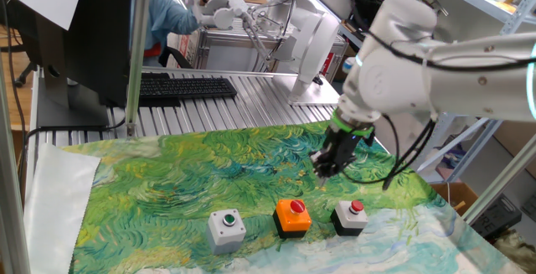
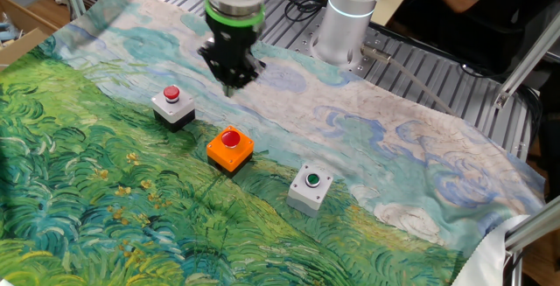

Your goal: Press three buttons from left to right in sequence

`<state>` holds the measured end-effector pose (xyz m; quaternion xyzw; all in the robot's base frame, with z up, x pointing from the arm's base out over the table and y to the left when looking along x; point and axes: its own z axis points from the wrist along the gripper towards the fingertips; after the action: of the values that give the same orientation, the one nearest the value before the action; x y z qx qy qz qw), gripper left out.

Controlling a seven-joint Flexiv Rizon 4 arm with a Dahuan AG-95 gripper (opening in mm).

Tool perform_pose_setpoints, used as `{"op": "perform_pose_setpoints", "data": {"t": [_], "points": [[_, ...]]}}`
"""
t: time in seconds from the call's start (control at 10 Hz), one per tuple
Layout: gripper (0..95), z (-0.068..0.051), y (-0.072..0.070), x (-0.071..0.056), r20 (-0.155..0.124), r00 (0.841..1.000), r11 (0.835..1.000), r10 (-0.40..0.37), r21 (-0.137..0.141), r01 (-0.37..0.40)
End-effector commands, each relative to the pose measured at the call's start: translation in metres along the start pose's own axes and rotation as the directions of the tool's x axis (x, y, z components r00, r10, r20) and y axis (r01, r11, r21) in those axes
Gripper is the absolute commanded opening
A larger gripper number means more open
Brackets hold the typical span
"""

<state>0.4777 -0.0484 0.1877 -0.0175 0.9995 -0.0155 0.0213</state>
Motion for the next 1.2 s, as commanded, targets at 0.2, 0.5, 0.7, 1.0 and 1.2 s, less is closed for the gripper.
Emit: {"op": "perform_pose_setpoints", "data": {"t": [0.2,0.5,0.7,1.0,1.2], "points": [[0.0,0.007,0.010,0.001,0.000,1.000,1.000,0.017,0.001,-0.017],[0.0,0.013,0.008,-0.003,0.000,1.000,1.000,0.015,0.008,-0.015],[0.0,0.027,0.011,-0.008,-0.001,1.000,1.000,0.023,0.008,-0.023],[0.0,0.055,0.017,-0.013,0.001,0.999,0.999,0.034,0.011,-0.034],[0.0,0.077,0.006,-0.009,0.009,0.999,0.999,0.032,0.010,-0.032]]}}
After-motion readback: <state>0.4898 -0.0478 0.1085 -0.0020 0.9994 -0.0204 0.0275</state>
